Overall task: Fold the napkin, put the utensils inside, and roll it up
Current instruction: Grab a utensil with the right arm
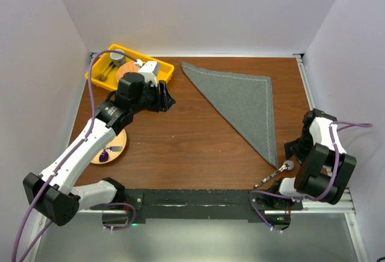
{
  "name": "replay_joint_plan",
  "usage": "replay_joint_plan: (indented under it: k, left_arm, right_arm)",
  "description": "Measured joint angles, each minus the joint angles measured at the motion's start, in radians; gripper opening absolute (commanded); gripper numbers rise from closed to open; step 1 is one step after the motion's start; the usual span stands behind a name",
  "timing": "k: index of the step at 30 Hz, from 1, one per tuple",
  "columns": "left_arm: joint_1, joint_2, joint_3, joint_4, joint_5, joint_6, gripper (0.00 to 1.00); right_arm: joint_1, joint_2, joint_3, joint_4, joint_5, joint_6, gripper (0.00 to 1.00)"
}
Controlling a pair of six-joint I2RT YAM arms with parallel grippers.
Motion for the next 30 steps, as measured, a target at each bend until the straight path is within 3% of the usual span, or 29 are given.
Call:
replay_joint_plan:
  k: [14, 22, 30]
  left_arm:
    - [0.040, 0.038, -0.002, 0.040, 0.050, -0.036, 0.53]
    - [0.047, 0.041, -0.006, 0.060, 0.054, -0.047, 0.53]
    - [0.063, 0.042, -0.038, 0.068, 0.057, -0.047, 0.53]
  right_arm:
    - [0.000, 0.129, 0.002, 0.008, -0.007, 0.002, 0.98]
    - [0.000, 0.076, -0.005, 0.046, -0.083, 0.029, 0.90]
    - [0.001, 0.075, -0.061, 0.151, -0.167, 0.107, 0.95]
